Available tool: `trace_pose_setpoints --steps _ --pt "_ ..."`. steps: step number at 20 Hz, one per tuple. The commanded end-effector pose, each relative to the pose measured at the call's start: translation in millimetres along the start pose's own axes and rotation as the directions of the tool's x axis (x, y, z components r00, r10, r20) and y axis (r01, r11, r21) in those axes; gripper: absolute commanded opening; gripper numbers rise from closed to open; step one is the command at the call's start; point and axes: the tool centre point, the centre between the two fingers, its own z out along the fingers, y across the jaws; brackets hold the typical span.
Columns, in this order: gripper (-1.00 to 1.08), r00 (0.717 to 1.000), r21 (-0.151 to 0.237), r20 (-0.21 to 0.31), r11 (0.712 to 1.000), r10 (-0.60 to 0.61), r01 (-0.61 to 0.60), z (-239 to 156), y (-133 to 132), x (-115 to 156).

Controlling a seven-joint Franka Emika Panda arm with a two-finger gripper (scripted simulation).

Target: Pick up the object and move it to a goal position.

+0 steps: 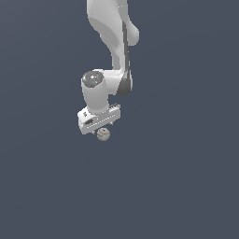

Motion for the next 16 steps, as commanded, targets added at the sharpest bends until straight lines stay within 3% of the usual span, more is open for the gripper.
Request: trace_pose_setpoints --steps 1,8,16 --pt "1.0 1.0 0.0 -0.001 1.0 -0.012 0.012 1 0 -1" --pt "1.0 1.0 0.0 -0.001 1.0 -0.011 0.011 7 0 -1" --pt "1.0 1.0 0.0 -0.001 1.0 -0.014 0.014 42 0 -2"
